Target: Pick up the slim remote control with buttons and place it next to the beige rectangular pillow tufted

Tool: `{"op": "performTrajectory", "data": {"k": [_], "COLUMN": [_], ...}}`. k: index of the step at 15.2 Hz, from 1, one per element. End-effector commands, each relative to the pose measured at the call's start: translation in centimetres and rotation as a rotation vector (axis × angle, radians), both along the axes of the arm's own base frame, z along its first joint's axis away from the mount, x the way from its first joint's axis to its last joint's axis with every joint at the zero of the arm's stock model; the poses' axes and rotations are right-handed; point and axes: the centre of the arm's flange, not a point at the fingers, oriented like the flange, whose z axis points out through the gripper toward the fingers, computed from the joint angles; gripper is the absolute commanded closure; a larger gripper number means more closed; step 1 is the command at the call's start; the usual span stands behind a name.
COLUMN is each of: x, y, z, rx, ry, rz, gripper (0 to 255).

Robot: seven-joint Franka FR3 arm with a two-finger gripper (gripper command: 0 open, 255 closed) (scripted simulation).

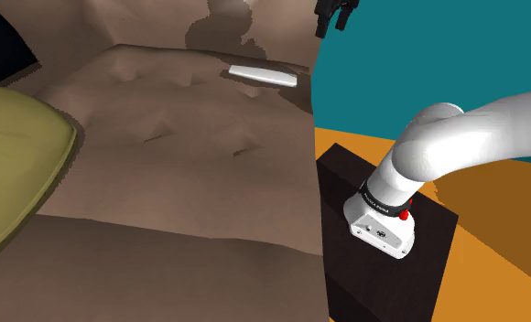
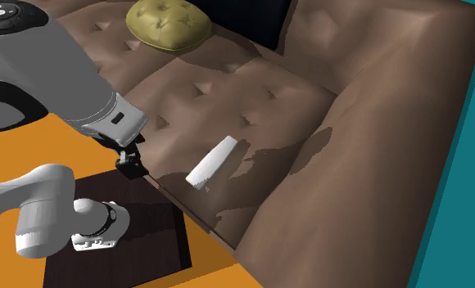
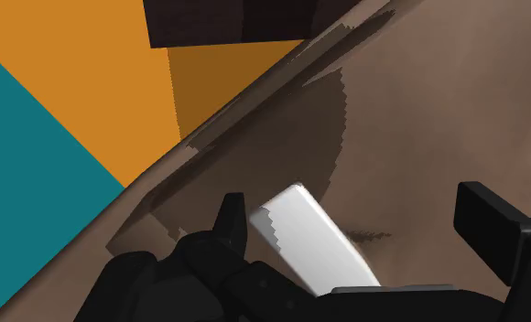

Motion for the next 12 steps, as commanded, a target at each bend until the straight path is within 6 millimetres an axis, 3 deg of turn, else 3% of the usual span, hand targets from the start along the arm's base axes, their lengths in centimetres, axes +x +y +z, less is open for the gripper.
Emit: {"op": "performTrajectory", "data": {"k": [1,12], "x": [0.0,11.7], "y": [0.0,0.1], "z": [0.0,-8.6], "rx": [0.0,-0.001], "ry": [0.0,0.011], "rz": [0.0,0.404], "gripper": [0,0]}}
